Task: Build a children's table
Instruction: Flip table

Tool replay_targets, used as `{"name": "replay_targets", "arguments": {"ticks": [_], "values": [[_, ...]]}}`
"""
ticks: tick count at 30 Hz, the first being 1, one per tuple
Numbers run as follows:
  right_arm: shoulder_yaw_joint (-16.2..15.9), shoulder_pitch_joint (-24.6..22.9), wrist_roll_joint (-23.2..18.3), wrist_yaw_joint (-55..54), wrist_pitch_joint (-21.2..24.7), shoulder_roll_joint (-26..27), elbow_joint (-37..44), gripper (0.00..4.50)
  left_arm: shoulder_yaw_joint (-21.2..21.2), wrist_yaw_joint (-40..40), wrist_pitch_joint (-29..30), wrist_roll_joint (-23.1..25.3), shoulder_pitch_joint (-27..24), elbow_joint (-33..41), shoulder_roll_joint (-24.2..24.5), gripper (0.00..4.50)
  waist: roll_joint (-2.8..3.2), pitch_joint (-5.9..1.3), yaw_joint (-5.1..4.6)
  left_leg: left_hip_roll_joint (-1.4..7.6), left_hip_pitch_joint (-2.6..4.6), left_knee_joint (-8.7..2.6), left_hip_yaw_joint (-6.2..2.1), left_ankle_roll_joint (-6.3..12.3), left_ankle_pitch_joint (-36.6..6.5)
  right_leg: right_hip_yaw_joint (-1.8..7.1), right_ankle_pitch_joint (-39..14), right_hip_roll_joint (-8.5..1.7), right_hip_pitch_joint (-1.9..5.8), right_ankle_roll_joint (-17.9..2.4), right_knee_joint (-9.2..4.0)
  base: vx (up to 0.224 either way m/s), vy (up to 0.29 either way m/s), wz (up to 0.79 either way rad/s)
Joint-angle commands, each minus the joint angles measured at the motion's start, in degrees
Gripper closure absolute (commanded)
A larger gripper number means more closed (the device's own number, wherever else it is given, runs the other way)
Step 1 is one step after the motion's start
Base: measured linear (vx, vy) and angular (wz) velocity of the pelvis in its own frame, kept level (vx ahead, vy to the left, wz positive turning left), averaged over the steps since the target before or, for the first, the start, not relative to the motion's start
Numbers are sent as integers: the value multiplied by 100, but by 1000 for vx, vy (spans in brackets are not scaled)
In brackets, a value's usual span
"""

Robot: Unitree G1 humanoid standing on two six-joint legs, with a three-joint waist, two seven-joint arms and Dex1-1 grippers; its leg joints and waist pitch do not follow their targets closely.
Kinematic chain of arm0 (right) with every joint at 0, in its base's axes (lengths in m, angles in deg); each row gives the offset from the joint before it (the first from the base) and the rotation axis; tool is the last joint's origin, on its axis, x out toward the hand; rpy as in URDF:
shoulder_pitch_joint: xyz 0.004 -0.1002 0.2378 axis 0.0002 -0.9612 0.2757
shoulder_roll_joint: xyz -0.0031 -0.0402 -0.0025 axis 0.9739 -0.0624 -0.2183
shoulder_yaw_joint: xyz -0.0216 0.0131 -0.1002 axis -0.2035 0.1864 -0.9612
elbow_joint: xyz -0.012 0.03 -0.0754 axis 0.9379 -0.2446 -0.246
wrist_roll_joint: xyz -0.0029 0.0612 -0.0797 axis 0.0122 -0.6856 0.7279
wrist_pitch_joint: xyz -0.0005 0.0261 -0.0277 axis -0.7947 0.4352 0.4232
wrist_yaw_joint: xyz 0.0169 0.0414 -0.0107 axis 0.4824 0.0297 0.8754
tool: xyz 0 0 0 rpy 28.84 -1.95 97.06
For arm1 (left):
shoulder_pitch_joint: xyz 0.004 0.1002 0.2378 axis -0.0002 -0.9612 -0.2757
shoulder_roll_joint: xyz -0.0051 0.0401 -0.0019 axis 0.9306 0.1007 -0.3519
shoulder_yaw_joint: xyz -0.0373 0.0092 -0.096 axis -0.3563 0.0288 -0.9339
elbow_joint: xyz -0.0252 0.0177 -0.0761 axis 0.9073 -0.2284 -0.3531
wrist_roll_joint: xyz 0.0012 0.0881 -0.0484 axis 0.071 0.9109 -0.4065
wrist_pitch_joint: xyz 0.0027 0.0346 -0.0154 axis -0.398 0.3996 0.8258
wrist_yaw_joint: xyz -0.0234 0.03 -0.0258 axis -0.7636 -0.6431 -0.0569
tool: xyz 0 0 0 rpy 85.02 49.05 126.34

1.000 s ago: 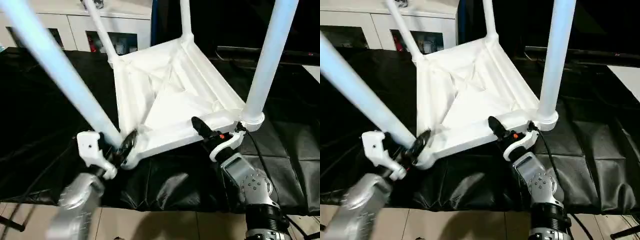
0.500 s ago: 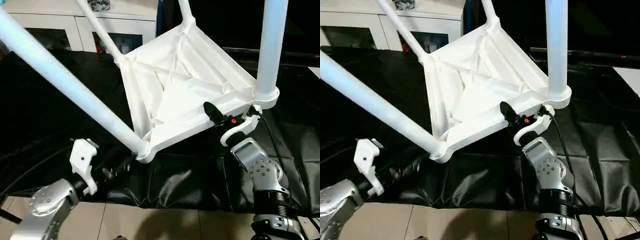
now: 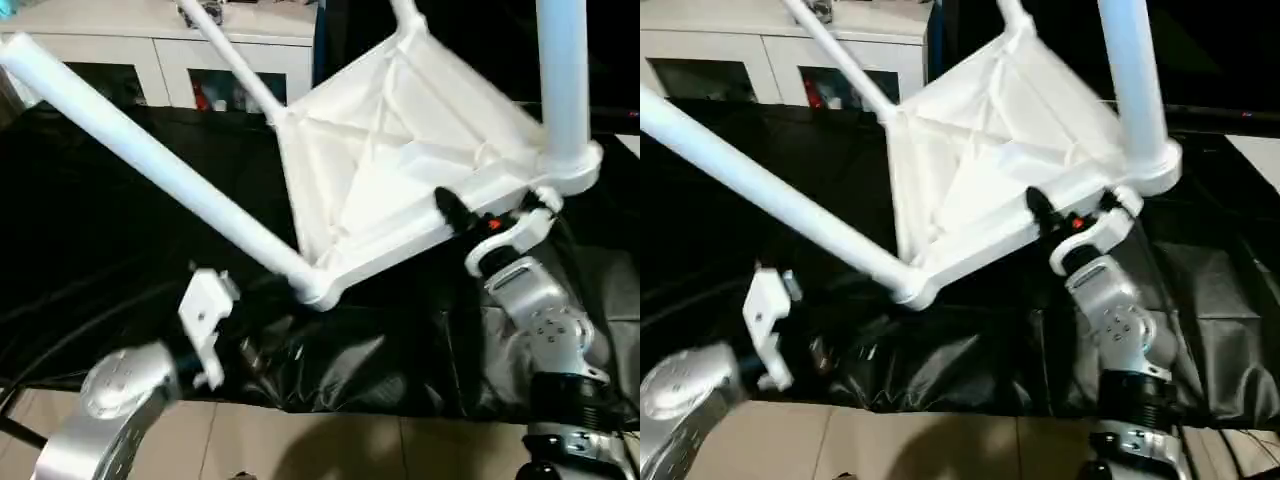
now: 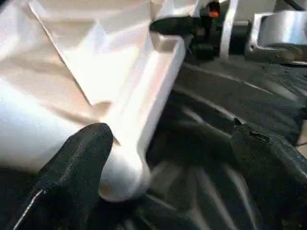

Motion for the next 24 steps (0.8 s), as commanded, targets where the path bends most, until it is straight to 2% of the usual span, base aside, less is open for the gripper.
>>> {"name": "replay_targets", "arguments": {"ticks": [1,7,10,11,13,14,17,18,24], "values": [[-168,-36,827,-146,-177,-366,266,243,-100,-238,-46,200,241,110,-15,0,-15,-300,-47,148,98,-437,-24,-331,-1151,231,-1001,-320,157,-627,-454,0,0,0],[-472,-25,1400,-598,-75,-637,334,243,-127,-687,346,397,1026,577,8,0,-22,-318,-39,137,118,-414,-16,-323,-1079,224,-916,-303,135,-623,-438,0,0,0],[-616,37,1669,-884,-26,-791,329,243,-59,-862,480,725,1480,611,69,0,-31,-300,-18,139,136,-421,-14,-352,-1199,224,-1172,-302,119,-539,-471,0,0,0],[-677,67,1748,-970,-9,-850,327,243,-19,-913,478,860,1655,584,106,0,-30,-293,5,131,151,-418,-10,-386,-1284,232,-1410,-302,99,-451,-494,0,0,0],[-708,75,1785,-994,-9,-877,332,243,-9,-930,480,884,1707,577,117,0,-33,-273,20,126,148,-428,-15,-425,-1417,233,-1685,-315,89,-371,-522,0,0,0],[-805,105,1901,-1069,-4,-960,347,243,-3,-1031,469,1004,1866,545,144,0,-30,-261,20,131,166,-441,-23,-465,-1596,232,-1925,-319,64,-329,-549,0,0,0],[-865,139,1974,-1136,33,-1016,362,243,-38,-1106,414,1076,2015,493,153,0,-33,-275,7,129,221,-443,-43,-524,-1910,228,-2175,-315,34,-271,-579,0,0,0],[-902,154,2020,-1198,56,-1052,369,243,-45,-1139,405,1130,2073,478,169,0,-38,-277,-4,128,191,-457,-58,-538,-1921,226,-2077,-308,47,-271,-568,0,0,0],[-1112,180,2307,-1397,156,-1142,427,243,59,-1161,387,1431,2134,501,296,0,-86,-310,-30,131,149,-466,-72,-537,-1789,215,-1599,-303,93,-302,-512,0,0,0]]}}
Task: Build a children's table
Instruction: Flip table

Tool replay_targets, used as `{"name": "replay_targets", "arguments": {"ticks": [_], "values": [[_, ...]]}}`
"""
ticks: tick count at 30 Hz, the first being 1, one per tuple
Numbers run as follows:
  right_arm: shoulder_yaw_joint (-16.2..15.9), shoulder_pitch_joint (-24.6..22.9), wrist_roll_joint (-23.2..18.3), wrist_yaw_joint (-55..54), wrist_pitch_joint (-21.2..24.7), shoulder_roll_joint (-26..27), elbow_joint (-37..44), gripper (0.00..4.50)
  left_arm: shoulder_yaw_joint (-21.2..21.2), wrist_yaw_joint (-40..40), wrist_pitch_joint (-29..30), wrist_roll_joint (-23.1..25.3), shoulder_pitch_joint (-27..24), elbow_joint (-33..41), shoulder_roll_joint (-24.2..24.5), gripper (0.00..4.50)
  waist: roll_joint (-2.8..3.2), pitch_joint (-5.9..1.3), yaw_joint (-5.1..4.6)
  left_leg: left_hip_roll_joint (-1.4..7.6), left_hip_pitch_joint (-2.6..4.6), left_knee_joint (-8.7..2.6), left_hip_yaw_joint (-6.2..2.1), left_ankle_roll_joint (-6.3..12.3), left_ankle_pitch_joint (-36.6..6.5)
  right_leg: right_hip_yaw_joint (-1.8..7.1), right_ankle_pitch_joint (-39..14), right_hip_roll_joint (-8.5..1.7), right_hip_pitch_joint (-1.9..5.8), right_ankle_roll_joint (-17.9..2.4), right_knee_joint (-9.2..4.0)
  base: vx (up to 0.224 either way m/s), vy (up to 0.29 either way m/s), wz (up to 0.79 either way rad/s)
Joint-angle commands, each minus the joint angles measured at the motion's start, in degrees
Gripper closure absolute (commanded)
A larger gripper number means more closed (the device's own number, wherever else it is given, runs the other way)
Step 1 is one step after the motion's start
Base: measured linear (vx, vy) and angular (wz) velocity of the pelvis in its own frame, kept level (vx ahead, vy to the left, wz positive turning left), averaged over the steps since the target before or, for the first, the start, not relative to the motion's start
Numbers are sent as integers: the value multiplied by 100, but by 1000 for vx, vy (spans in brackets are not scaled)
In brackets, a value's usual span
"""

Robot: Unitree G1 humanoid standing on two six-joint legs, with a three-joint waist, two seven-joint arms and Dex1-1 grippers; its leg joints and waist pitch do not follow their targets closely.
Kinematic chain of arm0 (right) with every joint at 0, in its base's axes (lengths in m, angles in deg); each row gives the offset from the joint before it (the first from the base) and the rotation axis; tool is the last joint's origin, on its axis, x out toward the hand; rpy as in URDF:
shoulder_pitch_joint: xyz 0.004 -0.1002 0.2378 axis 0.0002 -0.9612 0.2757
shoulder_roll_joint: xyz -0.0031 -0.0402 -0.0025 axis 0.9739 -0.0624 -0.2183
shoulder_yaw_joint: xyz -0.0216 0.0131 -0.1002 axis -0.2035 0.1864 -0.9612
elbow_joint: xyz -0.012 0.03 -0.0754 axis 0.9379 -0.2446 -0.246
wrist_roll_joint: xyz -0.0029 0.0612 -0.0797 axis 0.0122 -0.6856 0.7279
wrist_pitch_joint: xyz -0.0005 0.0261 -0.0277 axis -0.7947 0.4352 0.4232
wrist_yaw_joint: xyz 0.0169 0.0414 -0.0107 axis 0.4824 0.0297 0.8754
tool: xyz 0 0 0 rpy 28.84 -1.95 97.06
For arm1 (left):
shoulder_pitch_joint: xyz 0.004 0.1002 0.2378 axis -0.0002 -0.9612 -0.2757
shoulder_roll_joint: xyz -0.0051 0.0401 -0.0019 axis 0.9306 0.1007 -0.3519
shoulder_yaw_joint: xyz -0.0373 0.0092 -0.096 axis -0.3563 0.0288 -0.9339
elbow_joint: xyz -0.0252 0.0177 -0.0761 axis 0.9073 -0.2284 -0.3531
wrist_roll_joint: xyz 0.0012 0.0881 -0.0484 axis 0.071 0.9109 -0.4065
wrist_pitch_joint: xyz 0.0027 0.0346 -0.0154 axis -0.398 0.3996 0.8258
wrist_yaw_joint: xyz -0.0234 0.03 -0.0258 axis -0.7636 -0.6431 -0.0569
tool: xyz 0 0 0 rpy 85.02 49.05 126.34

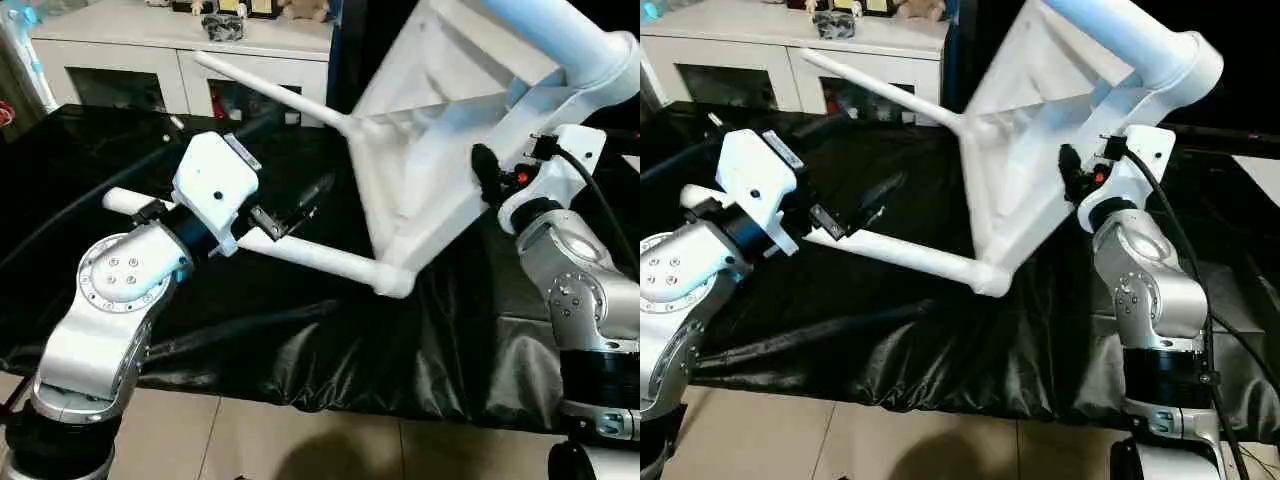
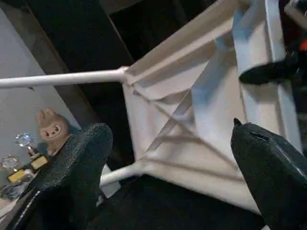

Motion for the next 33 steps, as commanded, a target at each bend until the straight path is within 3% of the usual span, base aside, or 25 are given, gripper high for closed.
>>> {"name": "replay_targets", "arguments": {"ticks": [1,5,8,12,16,17,19,20,24,25,26,27,29,32,33], "values": [[-217,-247,648,-259,281,-149,-323,243,97,-16,-30,143,83,-12,55,0,18,-226,-81,141,106,-469,-66,-543,-1824,210,-1586,-291,0,-374,-505,0,0,0],[-602,-167,1028,-311,357,-196,-262,243,255,113,-266,344,223,-36,204,0,6,-219,-107,146,109,-481,-79,-576,-1921,210,-1742,-295,-14,-353,-514,0,0,0],[-717,-113,1081,-269,374,-149,-258,243,257,106,-399,409,383,-72,201,0,7,-219,-147,143,124,-484,-88,-630,-2112,209,-1826,-293,-30,-362,-525,0,0,0],[-936,12,1110,33,329,-185,-350,243,215,124,-465,541,741,-213,291,0,-45,-218,-207,151,117,-488,-101,-641,-2248,207,-1770,-291,-32,-374,-518,0,0,0],[-1087,64,1295,186,350,-220,-379,243,110,-61,-718,808,1028,-502,386,0,-59,-215,-226,149,115,-482,-98,-629,-2253,214,-1808,-294,-36,-389,-529,0,0,0],[-1092,64,1300,192,351,-219,-379,243,109,-65,-732,817,1037,-511,390,0,-86,-223,-229,153,104,-483,-102,-611,-2171,213,-1748,-301,-23,-409,-513,0,0,0],[-1175,13,1291,327,368,-171,-320,243,124,-111,-984,1018,1214,-658,479,0,-74,-224,-250,154,93,-482,-99,-603,-2093,215,-1608,-293,-18,-439,-507,0,0,0],[-1228,-39,1284,391,365,-161,-262,207,173,-128,-1089,1166,1306,-734,544,0,-75,-236,-265,159,90,-477,-98,-604,-2023,217,-1488,-297,-4,-468,-486,0,0,0],[-1260,-140,1224,575,299,-93,-207,175,392,-179,-1502,1624,1561,-1072,728,0,-67,-249,-273,167,66,-471,-93,-567,-1811,227,-1200,-311,27,-562,-469,0,0,0],[-1265,-149,1226,587,291,-89,-205,175,419,-188,-1554,1677,1591,-1116,746,0,-85,-276,-268,168,50,-456,-88,-559,-1585,223,-864,-298,50,-618,-444,0,0,0],[-1297,-203,1214,712,179,-87,-152,156,582,-351,-1841,2123,1778,-1423,862,0,-72,-305,-261,158,21,-421,-77,-514,-1263,224,-375,-287,77,-664,-404,0,0,0],[-1312,-211,1230,738,107,-94,-137,153,611,-432,-1945,2247,1840,-1529,888,0,-44,-332,-245,163,17,-398,-80,-495,-1053,222,-68,-292,98,-690,-361,0,0,0],[-1357,-228,1308,797,-114,-134,-98,144,652,-632,-2051,2510,1972,-1736,937,0,-48,-314,-229,153,-25,-373,-64,-418,-558,208,627,-283,122,-824,-296,0,0,0],[-1378,-282,1379,884,-267,-171,-28,119,658,-781,-2156,2696,2103,-1949,958,0,-25,-291,-225,149,-21,-374,-45,-403,-642,212,421,-293,126,-913,-312,0,0,0],[-1360,-335,1366,958,-319,-168,29,119,664,-847,-2232,2790,2173,-2076,977,0,16,-289,-214,153,-13,-375,-52,-418,-688,214,357,-301,127,-918,-310,0,0,0]]}}
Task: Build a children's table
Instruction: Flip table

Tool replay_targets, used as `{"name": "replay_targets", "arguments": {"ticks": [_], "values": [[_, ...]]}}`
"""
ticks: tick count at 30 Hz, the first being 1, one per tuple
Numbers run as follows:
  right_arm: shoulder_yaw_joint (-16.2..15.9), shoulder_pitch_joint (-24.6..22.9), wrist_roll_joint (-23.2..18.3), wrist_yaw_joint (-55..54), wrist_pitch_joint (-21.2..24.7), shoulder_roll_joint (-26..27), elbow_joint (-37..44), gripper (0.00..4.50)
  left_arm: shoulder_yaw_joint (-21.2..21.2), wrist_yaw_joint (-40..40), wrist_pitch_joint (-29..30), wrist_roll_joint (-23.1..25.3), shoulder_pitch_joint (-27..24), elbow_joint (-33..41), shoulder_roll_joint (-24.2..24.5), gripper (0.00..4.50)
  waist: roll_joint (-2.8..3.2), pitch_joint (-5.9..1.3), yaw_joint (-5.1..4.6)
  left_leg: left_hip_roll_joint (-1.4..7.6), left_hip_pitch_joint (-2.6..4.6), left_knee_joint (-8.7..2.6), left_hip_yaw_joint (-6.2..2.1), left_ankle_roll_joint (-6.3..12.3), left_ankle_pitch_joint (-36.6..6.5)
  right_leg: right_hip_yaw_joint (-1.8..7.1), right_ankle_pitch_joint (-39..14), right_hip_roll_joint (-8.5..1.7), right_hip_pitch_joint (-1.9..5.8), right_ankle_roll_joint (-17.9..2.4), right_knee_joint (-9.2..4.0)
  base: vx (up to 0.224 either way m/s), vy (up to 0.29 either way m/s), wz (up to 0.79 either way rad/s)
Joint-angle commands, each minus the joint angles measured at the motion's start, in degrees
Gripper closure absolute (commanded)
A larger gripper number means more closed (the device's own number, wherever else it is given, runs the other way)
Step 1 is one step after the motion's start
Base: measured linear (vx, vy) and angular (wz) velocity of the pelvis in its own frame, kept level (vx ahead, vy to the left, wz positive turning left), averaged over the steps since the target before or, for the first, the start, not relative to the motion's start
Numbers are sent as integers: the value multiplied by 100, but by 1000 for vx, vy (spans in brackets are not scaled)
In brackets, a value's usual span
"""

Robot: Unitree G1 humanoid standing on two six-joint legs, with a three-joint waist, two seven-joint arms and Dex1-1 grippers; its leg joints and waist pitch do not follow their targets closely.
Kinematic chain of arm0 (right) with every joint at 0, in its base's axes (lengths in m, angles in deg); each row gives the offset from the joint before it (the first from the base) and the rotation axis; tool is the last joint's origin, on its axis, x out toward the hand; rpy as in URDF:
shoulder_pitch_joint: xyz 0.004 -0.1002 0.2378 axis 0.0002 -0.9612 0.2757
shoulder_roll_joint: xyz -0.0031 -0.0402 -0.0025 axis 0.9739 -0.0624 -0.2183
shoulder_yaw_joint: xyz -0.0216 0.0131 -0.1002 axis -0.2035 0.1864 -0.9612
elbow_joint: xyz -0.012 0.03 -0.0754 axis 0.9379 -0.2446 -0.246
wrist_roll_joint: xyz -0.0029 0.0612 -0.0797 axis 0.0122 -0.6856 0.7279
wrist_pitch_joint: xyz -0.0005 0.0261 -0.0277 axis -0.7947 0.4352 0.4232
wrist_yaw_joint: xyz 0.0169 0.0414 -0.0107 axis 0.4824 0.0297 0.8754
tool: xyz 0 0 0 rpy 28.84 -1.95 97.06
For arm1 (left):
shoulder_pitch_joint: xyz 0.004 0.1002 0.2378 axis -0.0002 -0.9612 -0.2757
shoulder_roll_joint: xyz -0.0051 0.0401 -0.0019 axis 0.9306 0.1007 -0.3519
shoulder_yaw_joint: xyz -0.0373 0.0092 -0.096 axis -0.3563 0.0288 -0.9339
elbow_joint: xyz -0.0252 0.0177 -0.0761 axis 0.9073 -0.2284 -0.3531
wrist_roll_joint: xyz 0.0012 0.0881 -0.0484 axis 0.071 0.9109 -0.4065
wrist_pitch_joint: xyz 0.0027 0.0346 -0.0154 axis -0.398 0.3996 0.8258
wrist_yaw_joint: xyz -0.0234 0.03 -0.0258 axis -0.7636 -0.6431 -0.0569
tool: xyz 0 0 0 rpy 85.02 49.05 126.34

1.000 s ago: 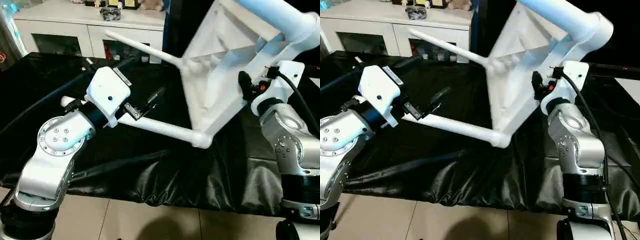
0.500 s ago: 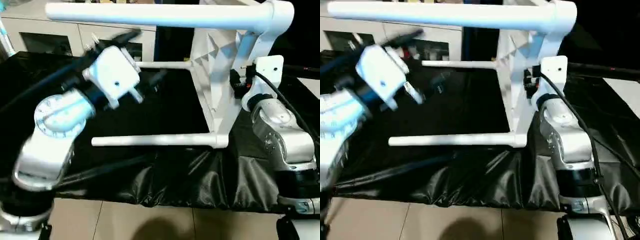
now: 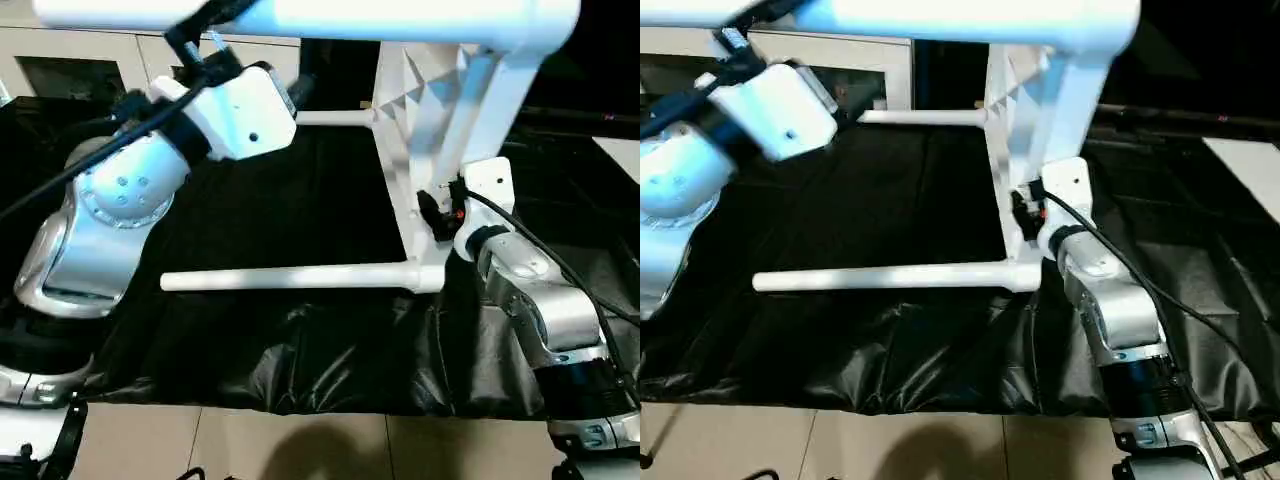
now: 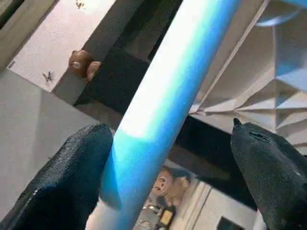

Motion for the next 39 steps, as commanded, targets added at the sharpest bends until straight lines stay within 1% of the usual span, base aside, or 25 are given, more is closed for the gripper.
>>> {"name": "replay_targets", "arguments": {"ticks": [1,3,4,6,7,9,11,12,14,16,18,19,21,25,26,27,29,31,33,34,35,36,37,38,39], "values": [[22,-120,29,164,-165,-33,230,119,71,-144,-111,226,188,-284,72,0,79,-337,36,128,120,-368,-40,-394,-756,223,268,-325,244,-833,-333,0,0,0],[54,-238,28,218,-208,-28,288,119,96,-313,-208,442,308,-567,96,0,71,-333,43,137,129,-374,-47,-408,-862,227,147,-330,247,-830,-334,0,0,0],[47,-305,65,219,-239,-33,301,119,90,-433,-258,556,371,-741,98,0,98,-321,42,137,129,-381,-48,-405,-905,226,96,-328,231,-845,-353,0,0,0],[26,-353,109,204,-247,-39,303,119,90,-540,-285,650,428,-902,100,0,105,-328,48,142,127,-379,-56,-420,-890,227,129,-339,245,-871,-336,0,0,0],[25,-366,121,196,-256,-34,299,119,95,-575,-314,687,454,-977,99,0,122,-330,53,143,131,-381,-63,-425,-883,224,156,-341,246,-888,-330,0,0,0],[29,-377,129,184,-277,-14,300,119,96,-601,-377,699,491,-1074,88,0,129,-327,54,139,141,-379,-59,-432,-915,223,162,-333,232,-932,-335,0,0,0],[62,-385,126,229,-348,18,299,112,51,-545,-439,559,517,-1180,2,29,143,-329,69,139,141,-377,-60,-442,-942,227,216,-343,237,-964,-333,0,0,0],[78,-387,131,242,-370,32,296,132,40,-555,-475,539,527,-1212,-23,36,154,-330,78,142,145,-379,-65,-451,-948,223,222,-342,236,-973,-328,0,0,0],[114,-395,124,286,-422,48,276,151,1,-510,-507,423,521,-1214,-104,48,139,-324,100,143,148,-381,-60,-436,-992,227,193,-346,235,-998,-331,0,0,0],[125,-397,129,298,-450,49,257,152,-6,-530,-527,433,516,-1210,-119,70,137,-326,114,146,150,-383,-59,-422,-994,229,147,-349,237,-995,-334,0,0,0],[139,-389,168,308,-535,44,166,172,-30,-543,-541,400,492,-1224,-158,77,137,-327,122,147,142,-383,-62,-416,-956,227,178,-351,243,-992,-328,0,0,0],[144,-386,192,313,-572,43,133,172,-48,-538,-540,366,481,-1228,-180,77,137,-321,121,142,145,-382,-57,-417,-988,226,122,-350,236,-988,-335,0,0,0],[143,-365,230,342,-658,24,79,184,-68,-500,-512,314,460,-1214,-202,110,131,-321,130,145,148,-384,-55,-411,-1015,229,31,-356,235,-995,-340,0,0,0],[136,-250,349,440,-830,-61,-25,197,-238,-362,-364,14,433,-1213,-314,127,119,-317,135,140,143,-379,-47,-376,-968,229,-2,-356,233,-1010,-342,0,0,0],[165,-121,415,504,-934,-157,-116,197,-441,-326,-131,-283,412,-1192,-451,127,120,-318,138,138,142,-377,-41,-367,-950,230,-8,-356,235,-1018,-340,0,0,0],[179,-78,429,523,-966,-187,-146,203,-503,-323,-60,-366,405,-1187,-491,151,113,-314,136,133,140,-375,-40,-354,-940,227,-26,-350,239,-1025,-342,0,0,0],[248,74,428,572,-1034,-262,-245,203,-604,-300,47,-487,398,-1186,-521,153,109,-315,149,126,130,-363,-31,-282,-879,231,-105,-364,247,-1042,-346,0,0,0],[366,323,434,611,-1157,-379,-394,203,-775,-304,236,-682,384,-1130,-593,156,99,-315,160,118,106,-345,-18,-162,-750,238,-157,-377,263,-1051,-344,0,0,0],[523,776,493,630,-1365,-592,-640,203,-1121,-423,623,-1044,387,-994,-776,166,88,-335,158,94,68,-307,-7,-59,-487,237,46,-365,286,-1104,-304,0,0,0],[603,1019,469,658,-1462,-673,-774,203,-1281,-486,784,-1177,407,-953,-853,167,45,-371,165,63,32,-263,10,52,-195,247,388,-338,310,-1119,-263,0,0,0],[609,1037,464,662,-1469,-678,-783,203,-1293,-490,795,-1185,408,-949,-858,168,67,-377,187,47,19,-230,24,186,-26,251,652,-331,283,-1142,-233,0,0,0],[650,1204,438,712,-1535,-737,-848,203,-1388,-532,878,-1253,406,-912,-902,168,79,-377,199,41,12,-221,30,247,9,248,700,-327,275,-1145,-229,0,0,0],[703,1604,426,818,-1721,-877,-1020,203,-1591,-672,1063,-1373,391,-833,-1029,169,77,-377,220,47,15,-212,37,333,6,239,702,-331,259,-1187,-223,0,0,0],[737,1813,395,882,-1819,-924,-1120,203,-1721,-746,1159,-1434,393,-779,-1105,170,55,-367,212,49,12,-208,48,384,-65,229,604,-312,251,-1219,-239,0,0,0],[737,1813,395,882,-1819,-924,-1120,203,-1721,-746,1159,-1434,393,-779,-1105,171,72,-367,217,59,18,-207,44,384,-119,222,525,-324,245,-1249,-233,0,0,0]]}}
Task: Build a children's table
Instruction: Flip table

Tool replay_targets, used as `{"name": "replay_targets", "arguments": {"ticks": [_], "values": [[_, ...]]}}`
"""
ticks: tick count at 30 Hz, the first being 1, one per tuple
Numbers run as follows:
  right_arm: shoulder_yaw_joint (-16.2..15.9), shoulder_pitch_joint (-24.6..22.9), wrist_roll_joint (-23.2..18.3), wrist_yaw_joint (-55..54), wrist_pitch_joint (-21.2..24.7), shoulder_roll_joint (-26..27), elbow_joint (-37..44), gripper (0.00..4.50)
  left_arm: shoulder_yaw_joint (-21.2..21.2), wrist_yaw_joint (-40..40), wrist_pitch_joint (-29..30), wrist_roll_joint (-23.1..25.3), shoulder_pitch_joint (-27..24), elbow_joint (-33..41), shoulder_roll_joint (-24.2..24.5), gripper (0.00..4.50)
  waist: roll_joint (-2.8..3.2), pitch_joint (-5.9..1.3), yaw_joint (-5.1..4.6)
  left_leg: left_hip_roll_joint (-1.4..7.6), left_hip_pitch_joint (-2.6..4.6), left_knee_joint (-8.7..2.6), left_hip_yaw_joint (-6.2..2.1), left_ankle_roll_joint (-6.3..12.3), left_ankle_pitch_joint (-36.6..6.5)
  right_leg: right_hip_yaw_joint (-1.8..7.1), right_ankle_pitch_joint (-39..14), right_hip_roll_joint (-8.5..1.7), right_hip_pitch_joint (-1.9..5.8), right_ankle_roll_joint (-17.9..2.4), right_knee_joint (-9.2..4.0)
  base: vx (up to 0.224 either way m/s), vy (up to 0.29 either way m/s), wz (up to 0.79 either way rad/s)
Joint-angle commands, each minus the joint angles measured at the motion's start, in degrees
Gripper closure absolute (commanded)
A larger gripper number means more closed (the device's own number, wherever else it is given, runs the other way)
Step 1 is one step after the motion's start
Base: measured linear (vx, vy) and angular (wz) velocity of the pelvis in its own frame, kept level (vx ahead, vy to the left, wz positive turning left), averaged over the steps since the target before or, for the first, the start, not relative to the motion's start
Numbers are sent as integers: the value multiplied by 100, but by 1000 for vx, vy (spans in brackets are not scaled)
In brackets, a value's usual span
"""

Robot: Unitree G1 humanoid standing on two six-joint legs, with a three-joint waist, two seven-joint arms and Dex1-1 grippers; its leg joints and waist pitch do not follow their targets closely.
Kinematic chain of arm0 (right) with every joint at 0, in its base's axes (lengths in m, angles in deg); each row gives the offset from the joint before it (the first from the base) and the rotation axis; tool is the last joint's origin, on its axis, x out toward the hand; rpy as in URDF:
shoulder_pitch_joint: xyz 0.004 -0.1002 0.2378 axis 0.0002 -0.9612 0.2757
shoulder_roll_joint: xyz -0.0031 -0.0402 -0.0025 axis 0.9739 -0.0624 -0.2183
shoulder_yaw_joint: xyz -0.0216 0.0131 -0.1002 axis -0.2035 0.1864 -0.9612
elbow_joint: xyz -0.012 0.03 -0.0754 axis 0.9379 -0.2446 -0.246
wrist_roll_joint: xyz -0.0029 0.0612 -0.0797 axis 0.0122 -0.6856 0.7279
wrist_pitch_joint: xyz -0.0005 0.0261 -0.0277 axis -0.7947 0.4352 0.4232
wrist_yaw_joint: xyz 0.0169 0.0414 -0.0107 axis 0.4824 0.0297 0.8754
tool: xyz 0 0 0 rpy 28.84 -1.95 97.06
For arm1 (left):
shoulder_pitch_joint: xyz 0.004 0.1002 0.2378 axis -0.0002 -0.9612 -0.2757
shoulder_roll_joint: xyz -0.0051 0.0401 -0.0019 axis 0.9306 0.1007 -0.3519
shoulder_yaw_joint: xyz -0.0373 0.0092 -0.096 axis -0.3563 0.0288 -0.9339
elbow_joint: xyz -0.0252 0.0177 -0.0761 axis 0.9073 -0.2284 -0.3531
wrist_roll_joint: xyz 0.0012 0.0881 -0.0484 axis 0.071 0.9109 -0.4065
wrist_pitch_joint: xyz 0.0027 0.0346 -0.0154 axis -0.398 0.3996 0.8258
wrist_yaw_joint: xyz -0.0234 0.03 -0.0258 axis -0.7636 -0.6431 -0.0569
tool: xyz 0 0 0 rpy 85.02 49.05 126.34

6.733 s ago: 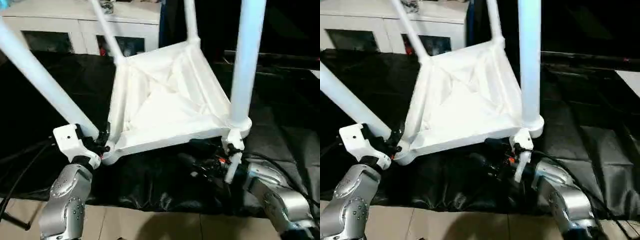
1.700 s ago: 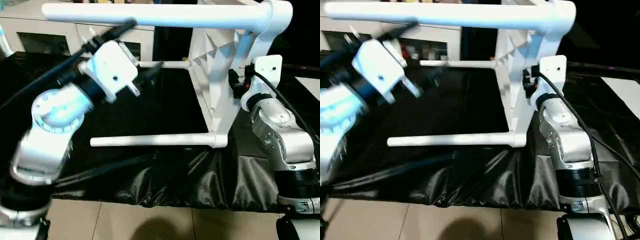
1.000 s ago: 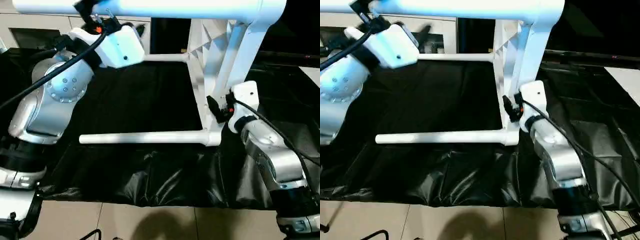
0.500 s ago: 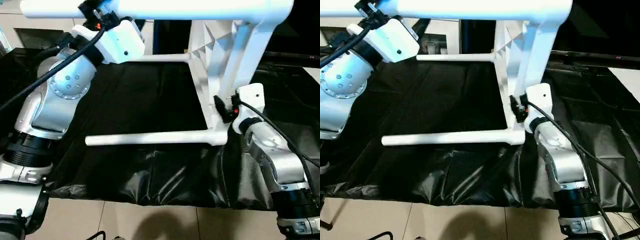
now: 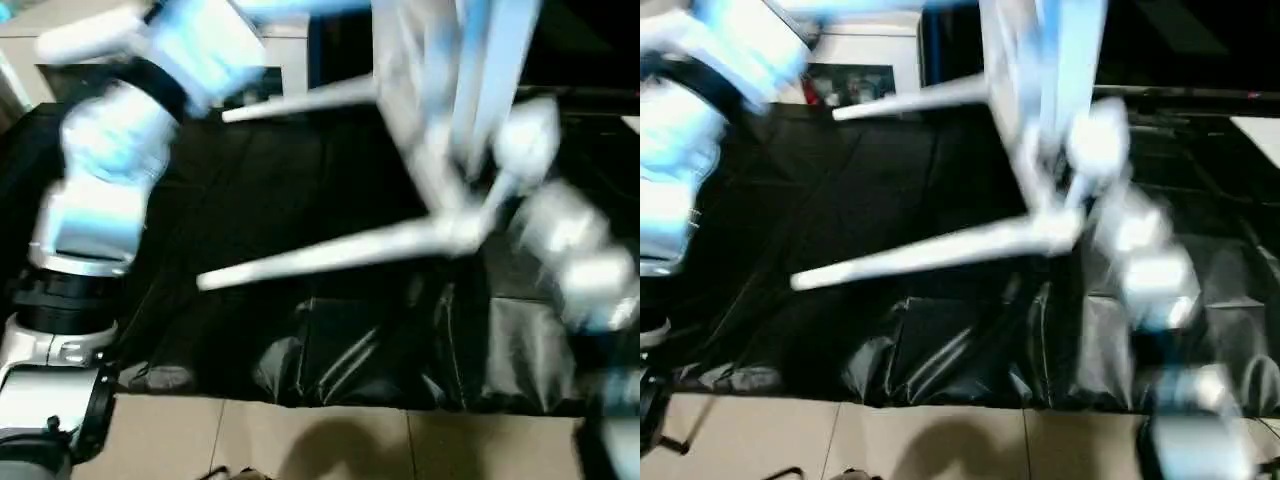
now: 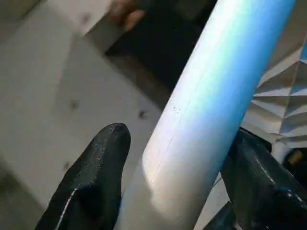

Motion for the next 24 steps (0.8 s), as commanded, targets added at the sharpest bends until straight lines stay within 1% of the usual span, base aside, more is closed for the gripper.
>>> {"name": "replay_targets", "arguments": {"ticks": [1,2,3,4,5,6,7,8,9,10,11,12,13,14,15,16,17,18,19,20,21,23,24], "values": [[324,426,-33,134,-383,-143,-61,203,-622,-435,428,-717,-66,-4,-267,172,-194,-432,45,85,110,-208,21,313,-232,204,412,-307,344,-1211,-347,0,0,0],[326,443,-36,141,-392,-146,-71,203,-634,-439,438,-727,-65,1,-274,172,-213,-431,51,105,118,-217,16,324,-272,195,337,-312,341,-1232,-338,0,0,0],[330,644,-44,217,-496,-190,-161,203,-771,-532,545,-793,-63,69,-339,173,-221,-434,67,111,128,-214,20,318,-276,192,321,-307,335,-1233,-340,0,0,0],[332,864,-64,322,-603,-232,-264,203,-928,-613,708,-869,-76,168,-411,175,-224,-430,79,125,128,-215,16,293,-293,186,294,-307,325,-1250,-336,0,0,0],[331,935,-77,365,-626,-242,-294,203,-976,-630,774,-887,-91,210,-430,176,-210,-427,87,130,125,-213,6,266,-294,181,296,-308,321,-1258,-332,0,0,0],[308,1247,-174,654,-727,-266,-449,203,-1210,-681,1130,-947,-247,471,-529,176,-247,-427,86,142,137,-213,15,255,-320,183,328,-308,313,-1265,-330,0,0,0],[275,1342,-224,822,-729,-265,-515,203,-1287,-658,1292,-948,-390,625,-560,176,-293,-414,53,133,88,-222,-6,245,-301,165,368,-312,352,-1289,-314,0,0,0],[198,1414,-209,964,-775,-275,-617,203,-1321,-631,1416,-914,-568,787,-570,176,-322,-406,48,149,109,-220,4,272,-355,172,367,-316,330,-1293,-326,0,0,0],[145,1448,-185,1039,-811,-283,-684,203,-1331,-614,1476,-888,-675,880,-573,176,-313,-400,52,152,101,-214,-1,273,-357,171,347,-328,335,-1290,-319,0,0,0],[103,1461,-171,1097,-856,-272,-741,203,-1319,-595,1503,-860,-774,952,-571,176,-338,-387,40,149,105,-223,9,271,-410,175,245,-320,323,-1264,-344,0,0,0],[82,1469,-165,1132,-890,-262,-776,203,-1312,-585,1518,-844,-828,991,-572,179,-315,-383,41,154,120,-226,3,224,-470,179,159,-320,311,-1236,-347,0,0,0],[91,1494,-138,1123,-950,-222,-860,203,-1284,-578,1545,-817,-899,1047,-552,181,-374,-378,29,161,125,-232,10,208,-509,180,119,-316,307,-1218,-359,0,0,0],[103,1524,-135,1160,-1036,-182,-959,203,-1279,-592,1583,-823,-952,1098,-550,181,-385,-366,33,158,136,-244,9,150,-602,180,-13,-314,298,-1178,-374,0,0,0],[104,1527,-135,1163,-1044,-178,-967,182,-1279,-593,1587,-824,-957,1102,-550,182,-380,-362,26,168,147,-253,-1,81,-714,178,-157,-325,290,-1152,-380,0,0,0],[165,1602,-143,1210,-1180,-105,-1148,182,-1273,-596,1683,-808,-1019,1190,-526,182,-379,-358,27,169,154,-257,0,46,-761,180,-212,-320,282,-1134,-387,0,0,0],[165,1602,-143,1210,-1180,-105,-1148,169,-1273,-596,1683,-808,-1019,1190,-526,185,-391,-358,6,165,145,-261,-7,-13,-829,179,-257,-318,287,-1119,-381,0,0,0],[221,1630,-227,1269,-1187,-67,-1172,160,-1267,-588,1706,-787,-1028,1203,-504,186,-401,-360,-1,160,158,-260,-2,-26,-905,186,-296,-317,284,-1095,-395,0,0,0],[268,1660,-295,1354,-1217,-41,-1196,156,-1272,-577,1762,-770,-1036,1243,-503,187,-399,-357,0,161,160,-261,-3,-26,-950,189,-318,-318,278,-1080,-399,0,0,0],[307,1682,-346,1412,-1293,-22,-1211,146,-1264,-564,1803,-753,-1044,1272,-496,187,-424,-359,-3,163,152,-266,-9,-31,-976,185,-356,-320,288,-1050,-394,0,0,0],[348,1683,-436,1508,-1335,-1,-1184,133,-1251,-560,1836,-732,-1049,1285,-491,191,-411,-366,4,163,149,-263,-12,-30,-929,183,-339,-324,288,-1035,-395,0,0,0],[376,1678,-498,1565,-1377,15,-1158,124,-1241,-559,1858,-718,-1054,1292,-487,195,-413,-363,8,163,154,-260,-8,-23,-895,187,-281,-320,280,-1050,-395,0,0,0],[458,1638,-611,1615,-1489,55,-1091,114,-1221,-568,1887,-722,-1058,1279,-482,199,-383,-369,9,156,145,-256,-13,-20,-882,185,-220,-316,283,-1064,-387,0,0,0],[460,1638,-611,1614,-1495,56,-1092,96,-1221,-568,1888,-722,-1058,1279,-482,202,-395,-372,9,153,145,-259,-12,-24,-891,183,-231,-315,285,-1068,-392,0,0,0]]}}
